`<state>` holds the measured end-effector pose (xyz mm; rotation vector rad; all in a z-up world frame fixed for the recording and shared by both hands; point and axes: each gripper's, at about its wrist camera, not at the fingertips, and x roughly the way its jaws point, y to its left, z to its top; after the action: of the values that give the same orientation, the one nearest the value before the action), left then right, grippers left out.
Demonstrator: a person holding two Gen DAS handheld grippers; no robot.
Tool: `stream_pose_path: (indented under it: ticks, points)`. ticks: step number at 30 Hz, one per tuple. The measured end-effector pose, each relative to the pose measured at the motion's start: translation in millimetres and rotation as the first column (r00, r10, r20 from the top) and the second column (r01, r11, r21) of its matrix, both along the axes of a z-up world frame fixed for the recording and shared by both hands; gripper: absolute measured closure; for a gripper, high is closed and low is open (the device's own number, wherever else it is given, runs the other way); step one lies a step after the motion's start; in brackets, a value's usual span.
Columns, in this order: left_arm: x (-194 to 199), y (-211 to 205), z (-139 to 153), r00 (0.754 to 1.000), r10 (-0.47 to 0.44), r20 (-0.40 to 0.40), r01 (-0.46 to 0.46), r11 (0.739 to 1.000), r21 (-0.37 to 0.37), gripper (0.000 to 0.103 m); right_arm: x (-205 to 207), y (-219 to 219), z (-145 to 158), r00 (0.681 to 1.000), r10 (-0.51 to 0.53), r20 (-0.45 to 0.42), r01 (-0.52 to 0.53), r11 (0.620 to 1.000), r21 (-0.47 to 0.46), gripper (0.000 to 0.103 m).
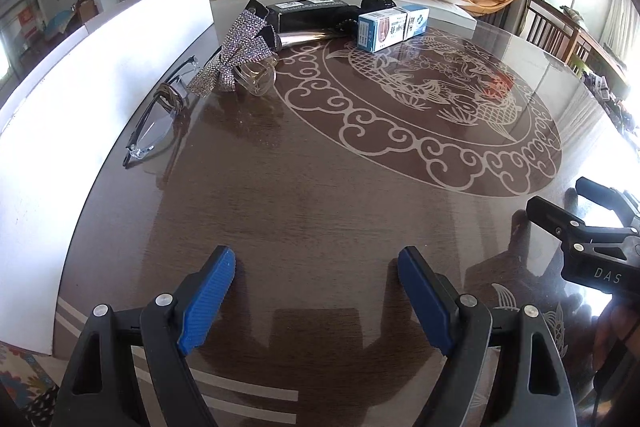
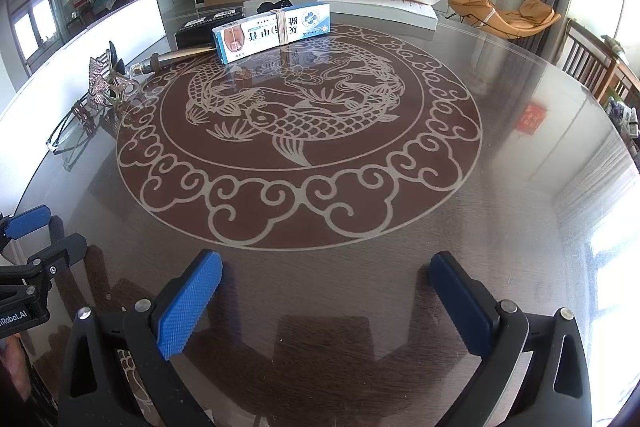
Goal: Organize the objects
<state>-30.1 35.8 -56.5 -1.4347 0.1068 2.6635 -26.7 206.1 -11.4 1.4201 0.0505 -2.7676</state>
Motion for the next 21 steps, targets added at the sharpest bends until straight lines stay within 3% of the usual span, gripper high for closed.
stream_pose_path:
  ticks: [5,11,21]
  points:
    - [-0.2,-0.5,-0.3,1.0,0.004,0.001,-0.004,1.0,-0.002,0.017,0.1,-0.1,0.0,1.0,0.0,0.0,0.0,1.0,0.0,0.0]
    - [-4.1,-5.9,-3.2,0.999,0.039,0.018,-0.039,0.999,-0.002,0.002,0.0,-0.1,-0.1,1.0,0.0,0.0,0.0,1.0,0.0,0.0]
    - [-5.7,-6.9,-4.3,0.999,0.048,0.018,-0.048,0.999,-0.001,0.0,-0.2,0.2,-0.1,1.0,0.0,0.0,0.0,1.0,0.0,0.0]
